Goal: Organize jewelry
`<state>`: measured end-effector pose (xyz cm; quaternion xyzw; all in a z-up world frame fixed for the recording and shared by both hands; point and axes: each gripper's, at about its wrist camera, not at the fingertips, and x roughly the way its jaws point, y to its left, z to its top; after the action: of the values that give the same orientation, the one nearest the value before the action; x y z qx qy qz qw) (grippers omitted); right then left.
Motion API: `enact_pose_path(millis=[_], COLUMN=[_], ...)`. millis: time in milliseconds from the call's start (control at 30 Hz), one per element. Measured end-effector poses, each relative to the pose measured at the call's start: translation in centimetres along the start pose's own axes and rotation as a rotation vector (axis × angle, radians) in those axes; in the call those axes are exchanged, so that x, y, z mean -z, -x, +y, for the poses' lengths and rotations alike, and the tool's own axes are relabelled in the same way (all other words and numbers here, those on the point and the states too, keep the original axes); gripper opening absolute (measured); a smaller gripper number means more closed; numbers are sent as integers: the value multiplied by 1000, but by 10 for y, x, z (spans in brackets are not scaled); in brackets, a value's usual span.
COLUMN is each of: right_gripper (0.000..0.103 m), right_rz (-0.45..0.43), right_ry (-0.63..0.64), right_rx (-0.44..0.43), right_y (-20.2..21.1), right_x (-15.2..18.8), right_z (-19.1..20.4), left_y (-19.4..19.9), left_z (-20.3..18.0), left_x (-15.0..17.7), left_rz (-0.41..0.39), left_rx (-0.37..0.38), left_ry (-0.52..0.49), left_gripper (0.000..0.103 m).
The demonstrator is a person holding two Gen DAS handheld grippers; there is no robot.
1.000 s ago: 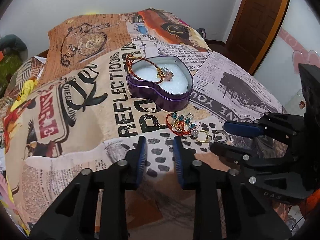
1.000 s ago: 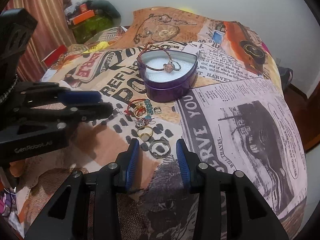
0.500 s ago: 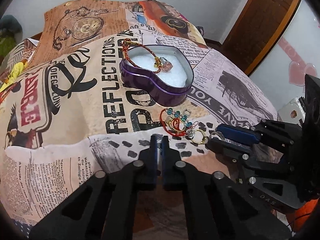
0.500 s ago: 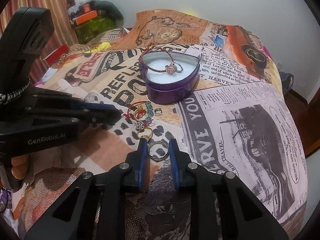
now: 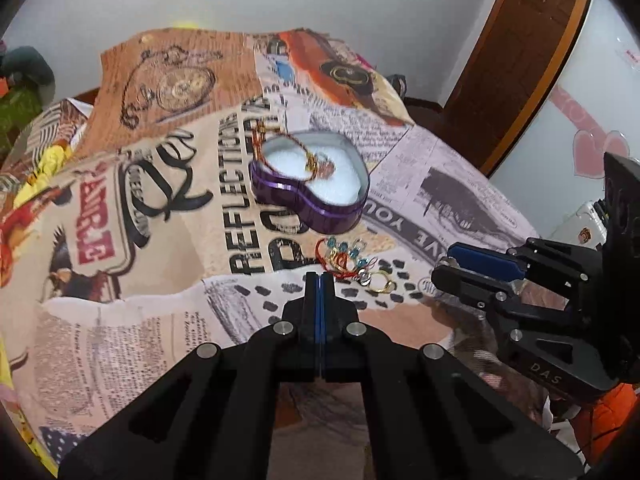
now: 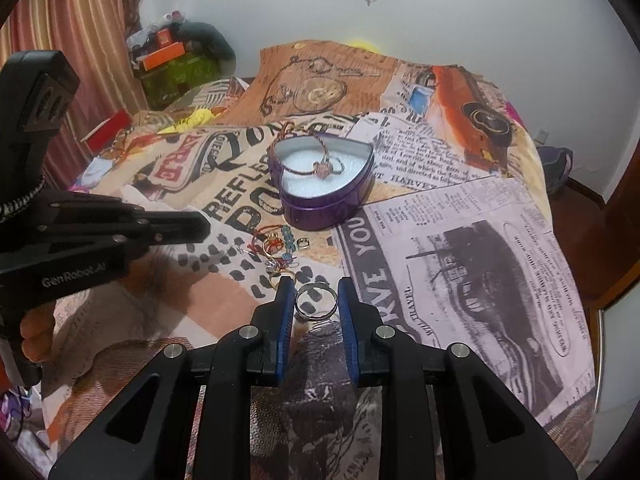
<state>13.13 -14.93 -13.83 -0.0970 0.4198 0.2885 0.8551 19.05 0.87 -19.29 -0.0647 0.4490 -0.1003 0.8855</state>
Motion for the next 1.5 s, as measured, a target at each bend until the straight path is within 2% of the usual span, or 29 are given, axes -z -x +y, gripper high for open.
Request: enact_pose_path(millis=[100,300,433,633,967,1133,1400,1500], right_gripper=[20,20,20,20,20,20,20,20], right_rz=[-14,-28,-26,-17,-7,3,13,15], right_ry=[-1,-13,-27,-40,-64,-60,-66,-67], right_rx=[6,14,20,22,11,1,-14,-15], right_y=[7,15,16,15,6,-1,-9,-10], right_x=[-1,0,3,7,11,13,15,15], right_z=[1,-1,-6,-15,-30,-32,-33,-34], left_y=[9,4,-10,-41,-54,-54,-62,-64], left_z=[-2,-19,-40,-45,-36,-40,-35,-35], left_x=[-3,-3,3,4,-4,-5,-10,-12], left_rz=[-17,42,87,162,167,152,156,156], left_rx=[-2,34,48,37,17,-17,-15,-10], left_ry=[-11,-68,-128,-111,-77,-103,-89,-87], left_gripper=[0,2,7,7,7,7,7,11])
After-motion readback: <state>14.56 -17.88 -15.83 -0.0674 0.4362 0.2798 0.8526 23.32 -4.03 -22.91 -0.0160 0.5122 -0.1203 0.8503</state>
